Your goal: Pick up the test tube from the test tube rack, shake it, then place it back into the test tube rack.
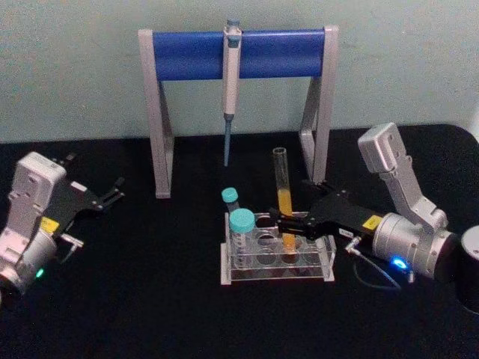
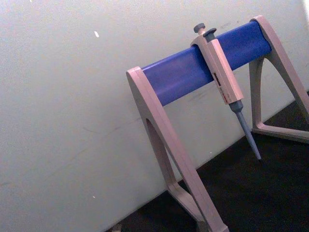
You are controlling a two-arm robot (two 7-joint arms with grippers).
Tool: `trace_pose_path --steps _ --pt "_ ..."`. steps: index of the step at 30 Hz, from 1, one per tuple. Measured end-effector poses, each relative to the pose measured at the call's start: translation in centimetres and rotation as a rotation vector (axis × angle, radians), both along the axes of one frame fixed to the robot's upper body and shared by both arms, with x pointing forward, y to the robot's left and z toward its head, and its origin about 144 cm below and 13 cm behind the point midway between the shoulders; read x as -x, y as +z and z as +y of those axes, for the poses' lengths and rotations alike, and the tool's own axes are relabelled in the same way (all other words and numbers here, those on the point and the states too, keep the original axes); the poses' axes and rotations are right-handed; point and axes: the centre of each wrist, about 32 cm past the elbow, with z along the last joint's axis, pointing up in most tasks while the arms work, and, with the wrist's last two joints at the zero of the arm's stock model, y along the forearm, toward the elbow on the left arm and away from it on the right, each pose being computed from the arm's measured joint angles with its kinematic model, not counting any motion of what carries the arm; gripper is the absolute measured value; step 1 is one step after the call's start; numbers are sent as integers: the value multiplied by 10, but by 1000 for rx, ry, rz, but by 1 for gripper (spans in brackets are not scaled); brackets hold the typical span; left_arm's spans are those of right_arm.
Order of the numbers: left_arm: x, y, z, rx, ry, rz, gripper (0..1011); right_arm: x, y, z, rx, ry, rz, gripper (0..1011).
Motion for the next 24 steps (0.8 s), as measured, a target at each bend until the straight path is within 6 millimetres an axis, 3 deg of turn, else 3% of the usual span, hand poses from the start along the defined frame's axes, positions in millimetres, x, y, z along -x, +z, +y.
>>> trace_pose_path --steps 10,24 --pt "0 0 0 0 0 0 1001 -17 -7 10 -18 -8 12 1000" --pt "0 0 0 0 0 0 1002 -22 -6 15 -29 3 0 1000"
